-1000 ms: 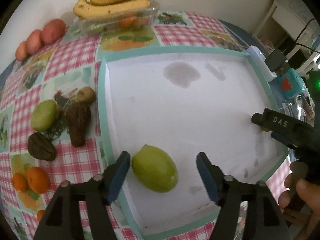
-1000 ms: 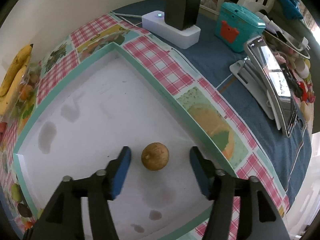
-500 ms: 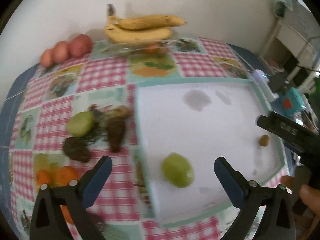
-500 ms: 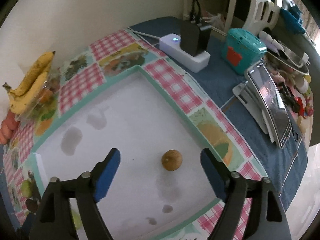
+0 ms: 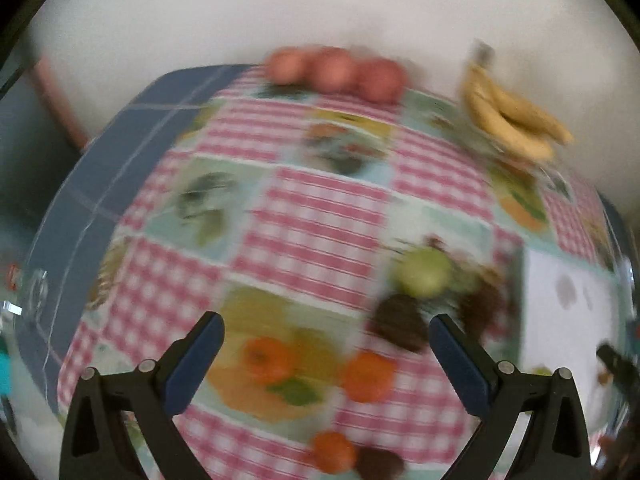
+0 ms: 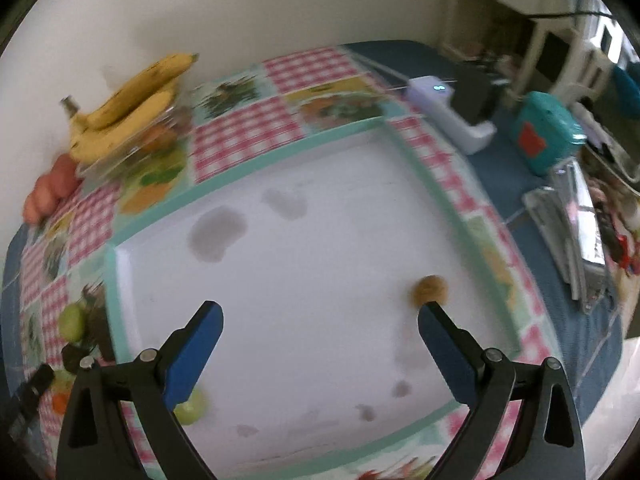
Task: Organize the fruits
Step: 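Withdraw both open tools from the tray back toward the fruit pile, then grasp a tangerine with the left tool while the right tool grasps a dark brown wrinkled fruit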
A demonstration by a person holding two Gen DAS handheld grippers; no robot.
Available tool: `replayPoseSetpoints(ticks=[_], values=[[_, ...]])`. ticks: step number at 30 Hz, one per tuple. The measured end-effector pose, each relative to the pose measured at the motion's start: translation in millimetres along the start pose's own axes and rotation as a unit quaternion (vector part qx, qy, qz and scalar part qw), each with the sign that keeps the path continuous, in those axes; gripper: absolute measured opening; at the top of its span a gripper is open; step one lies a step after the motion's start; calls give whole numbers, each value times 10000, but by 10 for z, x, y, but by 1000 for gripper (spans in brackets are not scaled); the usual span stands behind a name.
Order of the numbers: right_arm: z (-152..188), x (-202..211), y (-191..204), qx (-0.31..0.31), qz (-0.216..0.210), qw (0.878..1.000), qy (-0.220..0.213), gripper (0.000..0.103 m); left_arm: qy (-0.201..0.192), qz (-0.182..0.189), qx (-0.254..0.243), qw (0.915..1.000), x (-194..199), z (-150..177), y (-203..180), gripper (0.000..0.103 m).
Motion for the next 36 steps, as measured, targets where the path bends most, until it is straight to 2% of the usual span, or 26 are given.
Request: replayPoseSetpoints(ticks=[4, 9, 12, 16, 21, 24, 27, 31, 32, 34, 36], values=[[80, 7, 280, 263, -227, 9994, -8, 98, -201, -169, 504, 9984, 29, -44, 538, 103], [153, 86, 644, 567, -542, 9968, -139, 98, -547, -159, 807, 9951, 116, -71, 818, 103], [215, 135, 885, 868, -698, 9935, -221, 98, -799, -110, 784, 9937, 208, -114, 845, 103], [339, 211, 1191, 1260, -899, 9878, -183, 98, -697, 448, 593, 9948, 242, -116, 730, 103], [553, 345, 1586, 1635, -1297, 9779, -119, 98, -637, 521, 517, 9953, 275, -87, 687, 103], [630, 429, 1732, 1680, -1560, 9733, -146, 98, -787, 516, 453, 9945, 355, -90, 682, 102], [666, 527, 1840, 1848, -1610, 9689, -344, 98, -934, 497, 358, 9937, 443, -92, 665, 102], [766, 600, 1934, 2047, -1609, 9646, -412, 98, -822, 649, 344, 9939, 426, -30, 638, 101], [803, 601, 1945, 2093, -1584, 9642, -385, 98, -732, 646, 291, 9948, 395, 5, 624, 98], [886, 604, 1974, 2222, -1548, 9620, -337, 97, -502, 725, 235, 9958, 300, 89, 588, 87], [1015, 629, 2029, 2383, -1567, 9581, -268, 86, -261, 843, 244, 9958, 180, 171, 544, 86]])
Point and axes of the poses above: each gripper's, at about its wrist camera, not at the fingertips, and x roughly against the way its jaws point, y to its left, z to its underside, the point moved 10 cm from there along -x, roughly the way its jaws point, and after that the axes turned 4 degrees about -x, right-handed, at the moved point
